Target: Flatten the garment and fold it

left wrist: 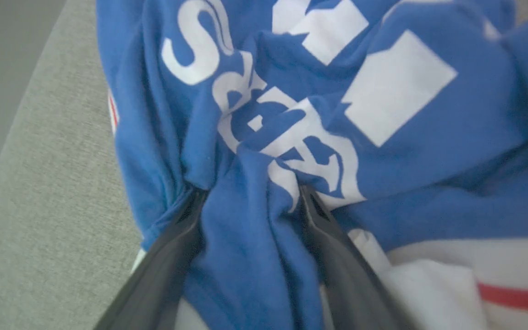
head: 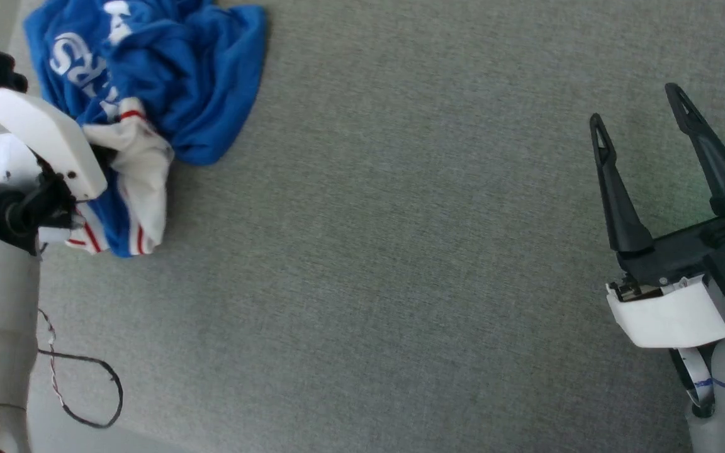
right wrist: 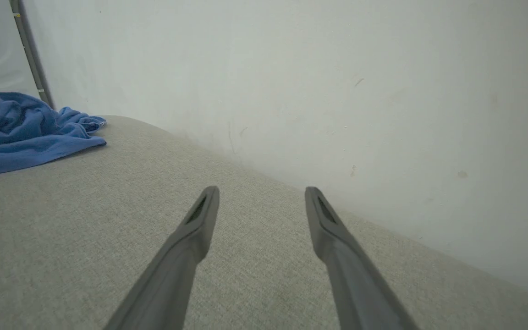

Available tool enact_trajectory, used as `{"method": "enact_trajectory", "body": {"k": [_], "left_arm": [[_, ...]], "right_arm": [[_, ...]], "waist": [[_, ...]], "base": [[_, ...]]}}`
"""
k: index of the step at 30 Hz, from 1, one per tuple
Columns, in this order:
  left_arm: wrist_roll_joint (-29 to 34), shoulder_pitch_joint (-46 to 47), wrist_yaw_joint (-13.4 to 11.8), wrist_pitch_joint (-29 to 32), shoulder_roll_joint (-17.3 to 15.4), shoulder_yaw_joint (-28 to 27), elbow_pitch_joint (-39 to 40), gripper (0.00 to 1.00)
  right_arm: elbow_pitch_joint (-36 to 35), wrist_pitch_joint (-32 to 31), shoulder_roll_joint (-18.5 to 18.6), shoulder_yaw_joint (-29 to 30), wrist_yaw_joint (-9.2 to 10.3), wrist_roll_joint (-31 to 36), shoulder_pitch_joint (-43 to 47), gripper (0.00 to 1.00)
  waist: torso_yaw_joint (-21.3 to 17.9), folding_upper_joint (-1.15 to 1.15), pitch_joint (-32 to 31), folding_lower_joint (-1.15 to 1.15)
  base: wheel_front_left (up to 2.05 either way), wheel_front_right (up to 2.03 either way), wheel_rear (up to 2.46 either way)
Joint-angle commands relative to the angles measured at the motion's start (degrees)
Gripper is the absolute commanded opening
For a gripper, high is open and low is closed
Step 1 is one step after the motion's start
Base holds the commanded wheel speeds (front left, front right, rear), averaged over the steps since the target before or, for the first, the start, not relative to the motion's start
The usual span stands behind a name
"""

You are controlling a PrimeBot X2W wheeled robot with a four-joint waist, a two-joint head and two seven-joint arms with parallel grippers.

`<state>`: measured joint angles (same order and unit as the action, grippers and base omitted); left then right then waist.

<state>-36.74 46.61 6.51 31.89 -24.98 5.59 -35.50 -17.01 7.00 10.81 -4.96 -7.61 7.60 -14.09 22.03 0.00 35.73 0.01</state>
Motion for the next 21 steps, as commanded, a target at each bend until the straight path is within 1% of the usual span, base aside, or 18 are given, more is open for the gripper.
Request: {"method": "enact_trajectory", "body": {"k": [1,2,3,4,8,11,18,21], "left_arm": [[-0.39,0.74,-0.43,1.31,0.22,0.34,-1.03,1.00],[-0.69,0.77,-0.43,2.61,0.30,0.57,-1.68,1.00],[-0.86,0.78,-0.39,3.27,0.23,0.72,-2.02,0.05],[-0.97,0.78,-0.33,3.35,0.08,0.76,-2.22,0.00],[-1.58,0.23,-0.06,2.46,-0.36,0.60,-2.93,0.00],[-1.60,-0.06,0.04,0.58,-1.13,0.13,-3.01,0.00],[-2.44,0.86,0.35,-4.69,-3.27,-1.88,-0.67,0.00],[-2.66,1.45,0.47,-7.47,-4.91,-3.14,1.72,0.00]], "right_arm": [[-0.47,-0.17,0.11,-0.23,0.12,-0.22,-0.77,1.00],[-0.54,-0.21,0.10,-0.32,0.12,-0.27,-0.85,1.00],[-0.60,-0.25,0.10,-0.36,0.12,-0.34,-0.94,1.00],[-0.67,-0.29,0.08,-0.37,0.12,-0.41,-1.01,1.00],[-0.53,-0.15,0.09,0.19,0.12,-0.79,-0.93,1.00],[0.04,0.17,-0.08,0.50,0.12,-1.03,-0.54,1.00],[3.09,2.54,-1.92,0.02,0.12,-1.85,0.42,1.00],[4.93,3.79,-3.15,-0.26,0.12,-2.35,0.76,1.00]], "waist": [[-1.68,0.00,1.63,-0.01],[-1.81,0.00,1.66,-0.01],[-1.95,0.00,1.68,-0.01],[-2.10,0.00,1.69,-0.01],[-2.51,0.00,1.01,-0.01],[-2.61,0.00,-0.29,-0.01],[-2.56,0.00,-6.49,-0.01],[-2.91,0.00,-9.75,-0.01]], "base": [[0.00,0.00,0.00],[0.00,0.00,0.00],[0.00,0.00,0.00],[0.00,0.00,0.00],[0.00,0.00,0.00],[0.00,0.00,0.00],[0.00,0.00,0.00],[0.00,0.00,0.00]]}}
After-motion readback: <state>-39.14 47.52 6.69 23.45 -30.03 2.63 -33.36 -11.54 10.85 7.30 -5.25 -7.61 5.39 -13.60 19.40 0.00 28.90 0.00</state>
